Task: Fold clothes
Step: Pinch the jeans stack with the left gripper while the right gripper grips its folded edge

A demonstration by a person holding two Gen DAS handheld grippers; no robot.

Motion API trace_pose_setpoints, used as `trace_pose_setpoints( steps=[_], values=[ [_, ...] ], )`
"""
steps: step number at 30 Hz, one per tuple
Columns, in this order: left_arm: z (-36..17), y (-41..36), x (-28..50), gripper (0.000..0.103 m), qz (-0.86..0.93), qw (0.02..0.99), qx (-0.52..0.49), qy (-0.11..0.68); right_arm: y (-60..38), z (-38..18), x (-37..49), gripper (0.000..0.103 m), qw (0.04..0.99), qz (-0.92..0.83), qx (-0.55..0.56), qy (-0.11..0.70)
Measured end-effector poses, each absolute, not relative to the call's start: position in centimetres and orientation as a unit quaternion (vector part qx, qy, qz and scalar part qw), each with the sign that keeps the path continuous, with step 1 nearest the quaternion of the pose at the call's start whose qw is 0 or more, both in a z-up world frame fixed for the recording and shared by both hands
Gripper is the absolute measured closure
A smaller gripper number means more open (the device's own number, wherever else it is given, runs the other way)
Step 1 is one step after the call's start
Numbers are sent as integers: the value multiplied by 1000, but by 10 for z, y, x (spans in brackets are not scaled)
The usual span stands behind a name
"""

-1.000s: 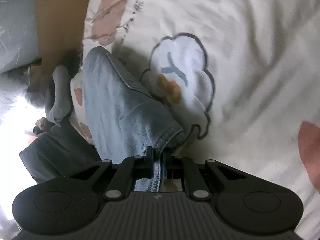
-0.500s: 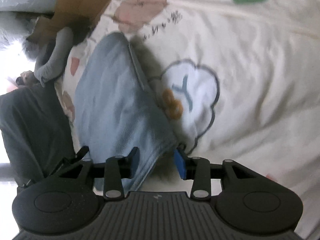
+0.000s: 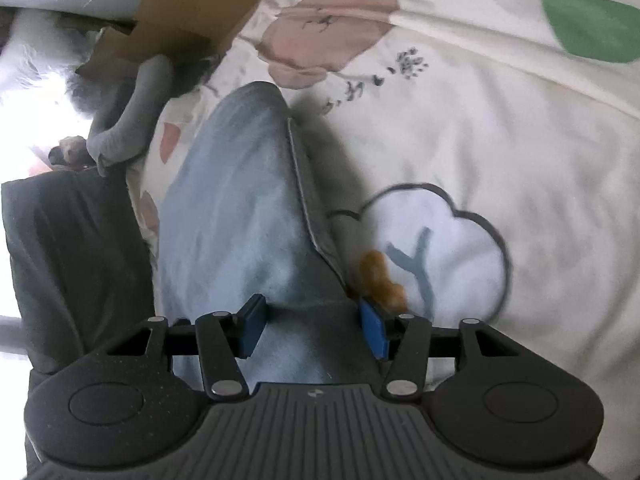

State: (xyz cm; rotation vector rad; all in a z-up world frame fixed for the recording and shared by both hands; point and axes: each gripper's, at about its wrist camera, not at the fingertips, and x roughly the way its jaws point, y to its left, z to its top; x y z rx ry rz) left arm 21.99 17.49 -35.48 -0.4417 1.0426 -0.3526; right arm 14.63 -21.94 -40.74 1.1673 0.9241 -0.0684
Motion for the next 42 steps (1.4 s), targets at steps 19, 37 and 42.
trace_pose_setpoints(
  steps=[19,37,42],
  values=[
    [-359,170,220,59,-177,816,-246,492,-224,-394,198,78,751,53,461,470],
    [-369,98,220,59,-218,799,-247,504,-279,-348,184,80,777,18,412,475],
    [-371,71,220,59,-244,790,-239,508,-304,-341,169,80,781,-1,404,476]
  ],
)
